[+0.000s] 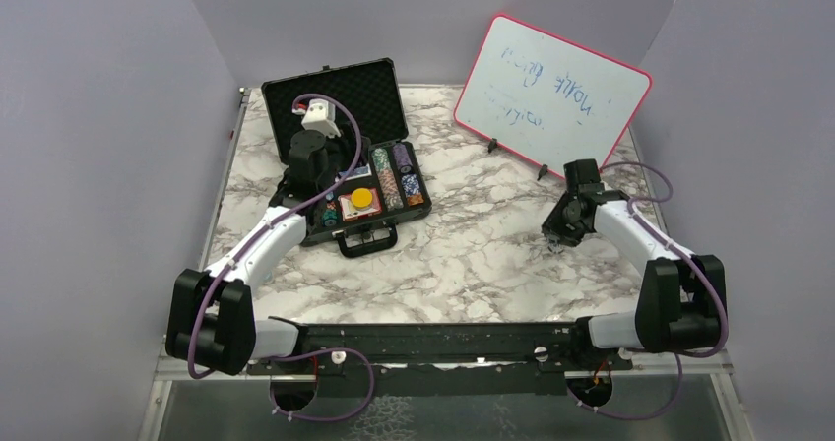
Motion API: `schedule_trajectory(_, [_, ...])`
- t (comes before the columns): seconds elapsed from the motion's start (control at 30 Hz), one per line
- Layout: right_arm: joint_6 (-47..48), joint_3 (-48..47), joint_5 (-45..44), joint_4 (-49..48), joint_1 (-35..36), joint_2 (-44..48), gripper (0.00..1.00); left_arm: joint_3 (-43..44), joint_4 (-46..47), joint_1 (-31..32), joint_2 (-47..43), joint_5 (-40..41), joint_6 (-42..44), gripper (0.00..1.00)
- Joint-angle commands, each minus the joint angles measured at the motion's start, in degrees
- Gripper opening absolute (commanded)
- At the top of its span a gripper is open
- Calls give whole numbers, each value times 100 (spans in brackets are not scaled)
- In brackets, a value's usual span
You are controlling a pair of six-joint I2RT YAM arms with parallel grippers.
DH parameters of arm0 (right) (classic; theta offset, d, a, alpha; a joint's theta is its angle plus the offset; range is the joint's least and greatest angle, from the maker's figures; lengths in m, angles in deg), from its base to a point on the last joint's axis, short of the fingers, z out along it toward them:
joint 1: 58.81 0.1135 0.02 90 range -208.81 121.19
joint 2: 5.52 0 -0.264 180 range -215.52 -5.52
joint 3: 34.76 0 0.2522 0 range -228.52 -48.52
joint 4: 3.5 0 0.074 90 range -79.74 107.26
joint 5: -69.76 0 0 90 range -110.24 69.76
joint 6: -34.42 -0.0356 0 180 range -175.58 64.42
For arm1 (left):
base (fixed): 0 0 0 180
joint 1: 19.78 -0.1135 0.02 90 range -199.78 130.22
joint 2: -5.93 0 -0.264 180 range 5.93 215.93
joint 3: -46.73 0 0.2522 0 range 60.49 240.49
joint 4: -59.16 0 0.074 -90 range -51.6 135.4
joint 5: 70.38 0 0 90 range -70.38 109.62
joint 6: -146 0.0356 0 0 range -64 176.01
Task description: Pack up texas hold em set
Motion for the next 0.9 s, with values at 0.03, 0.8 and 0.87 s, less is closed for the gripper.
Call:
schedule_trajectory(0.03, [-257, -509, 219, 35, 566, 217, 13, -46, -65, 19, 83, -736, -1606, 55])
schedule_trajectory(0.8, [-549, 71, -782, 8, 343, -167, 21, 188, -582, 100, 519, -2638, -1553, 55])
schedule_trajectory(0.87, [-631, 128, -728, -47, 346, -259, 21, 351, -761, 100, 623, -2745, -1394, 55])
